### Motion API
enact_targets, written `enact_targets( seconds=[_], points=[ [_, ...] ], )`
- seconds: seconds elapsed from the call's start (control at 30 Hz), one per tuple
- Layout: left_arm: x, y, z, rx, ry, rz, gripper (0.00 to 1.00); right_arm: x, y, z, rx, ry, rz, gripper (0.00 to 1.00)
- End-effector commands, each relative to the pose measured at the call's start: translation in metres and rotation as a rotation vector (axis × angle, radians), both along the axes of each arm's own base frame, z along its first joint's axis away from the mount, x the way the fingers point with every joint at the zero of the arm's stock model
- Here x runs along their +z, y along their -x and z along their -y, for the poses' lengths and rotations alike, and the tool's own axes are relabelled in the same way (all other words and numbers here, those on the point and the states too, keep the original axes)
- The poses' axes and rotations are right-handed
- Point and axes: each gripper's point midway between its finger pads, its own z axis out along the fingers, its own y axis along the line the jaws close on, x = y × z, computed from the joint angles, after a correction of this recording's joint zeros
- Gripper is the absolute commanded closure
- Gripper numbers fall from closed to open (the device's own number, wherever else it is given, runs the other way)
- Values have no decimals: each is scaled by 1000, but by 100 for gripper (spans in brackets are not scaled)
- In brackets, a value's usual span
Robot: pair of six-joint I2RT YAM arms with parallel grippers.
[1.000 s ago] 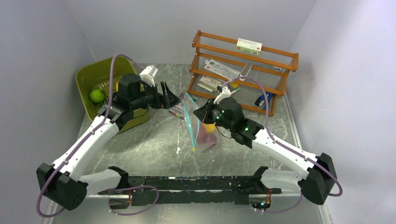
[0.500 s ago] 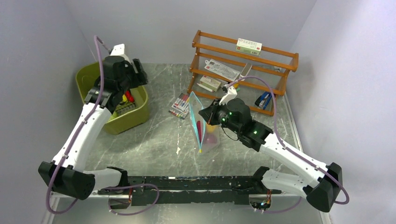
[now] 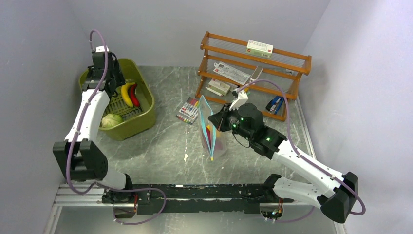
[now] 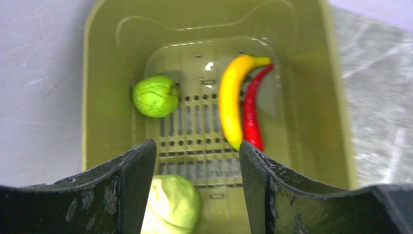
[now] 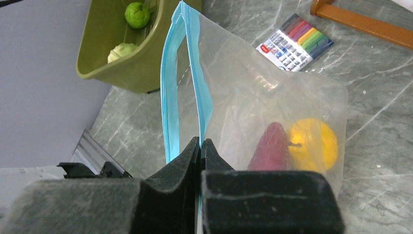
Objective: Place the food in the zip-top bag and seal the zipper
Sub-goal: Pick up the fake fruit from the bin.
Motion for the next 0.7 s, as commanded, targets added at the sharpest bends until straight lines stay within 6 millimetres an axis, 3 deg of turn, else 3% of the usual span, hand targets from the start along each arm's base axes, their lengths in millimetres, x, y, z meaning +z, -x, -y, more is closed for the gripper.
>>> enact_targets(
  seconds=[0.0,0.07,0.37,0.53,0.67],
  points=[
    [0,-15,-40,104,-181,-37,38,10,5,-1,33,17,2,100],
    [-7,-22,-50,127,-236,-78,37,15,5,1,28,27,3,100],
    [-73,-50,-73,148,-335,-295,33,49,-9,3,-27,33,40,100],
    [-89,-64,-91,160,-377,-351,35,53,-10,3,-39,28,35,100],
    [-94,-56,-100,198,-336,-368,32,50,-14,6,-58,56,36,100]
  ],
)
